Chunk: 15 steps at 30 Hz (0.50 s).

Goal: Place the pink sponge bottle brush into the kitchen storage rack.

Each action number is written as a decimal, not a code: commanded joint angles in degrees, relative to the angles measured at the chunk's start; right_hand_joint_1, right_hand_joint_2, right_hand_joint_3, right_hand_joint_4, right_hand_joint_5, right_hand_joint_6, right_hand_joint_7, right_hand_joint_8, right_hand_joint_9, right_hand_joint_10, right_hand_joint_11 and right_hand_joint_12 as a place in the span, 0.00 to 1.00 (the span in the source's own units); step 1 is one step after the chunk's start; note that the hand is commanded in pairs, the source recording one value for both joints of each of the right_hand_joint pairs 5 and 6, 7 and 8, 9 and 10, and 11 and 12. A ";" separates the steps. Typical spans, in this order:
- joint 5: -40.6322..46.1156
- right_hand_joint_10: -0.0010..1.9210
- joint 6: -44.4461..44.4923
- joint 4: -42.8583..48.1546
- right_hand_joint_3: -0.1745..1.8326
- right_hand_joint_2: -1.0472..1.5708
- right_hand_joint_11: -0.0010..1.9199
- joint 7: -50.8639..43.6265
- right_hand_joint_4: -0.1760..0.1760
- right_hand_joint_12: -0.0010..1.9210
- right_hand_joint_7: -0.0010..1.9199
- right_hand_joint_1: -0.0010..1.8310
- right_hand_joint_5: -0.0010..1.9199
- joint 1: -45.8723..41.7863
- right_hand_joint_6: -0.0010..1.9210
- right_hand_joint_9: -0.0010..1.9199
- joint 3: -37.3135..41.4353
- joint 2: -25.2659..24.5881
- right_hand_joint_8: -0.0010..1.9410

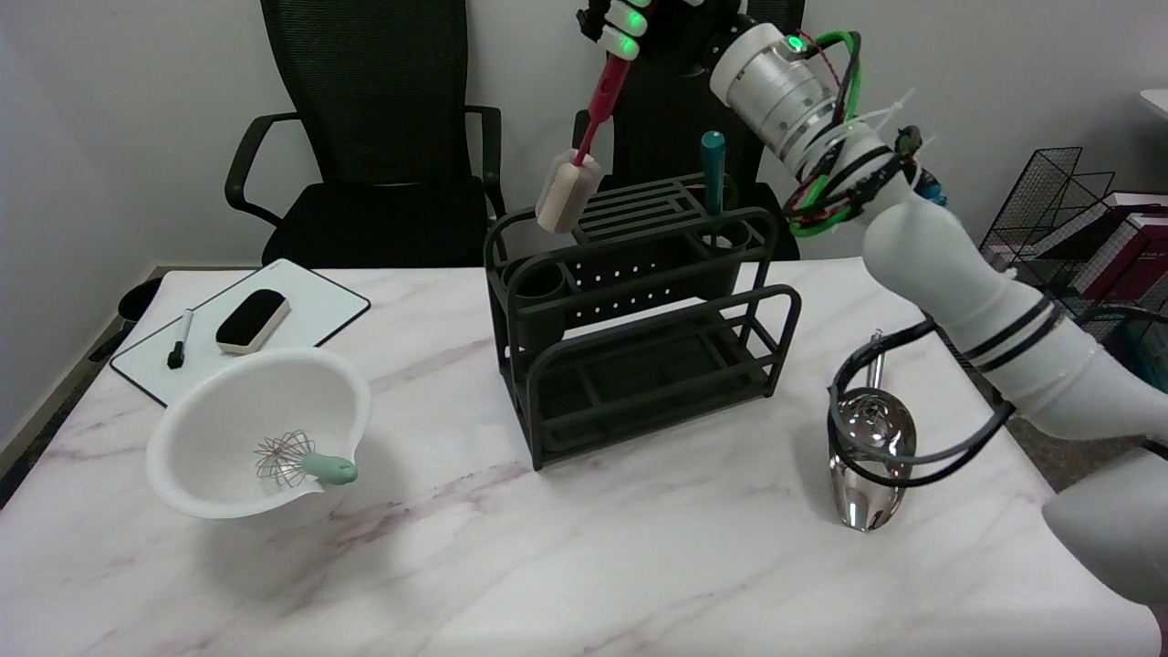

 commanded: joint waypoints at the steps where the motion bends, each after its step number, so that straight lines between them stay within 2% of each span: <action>1: 1.26 1.00 -3.00 -15.12 0.44 1.00 0.98 -4.53 0.50 0.98 1.00 0.57 1.00 11.35 1.00 1.00 -6.79 -4.11 0.99; 15: 3.25 1.00 -4.11 -16.39 0.41 1.00 0.98 -4.69 0.50 0.98 1.00 0.57 1.00 9.97 1.00 1.00 -9.49 -6.82 0.99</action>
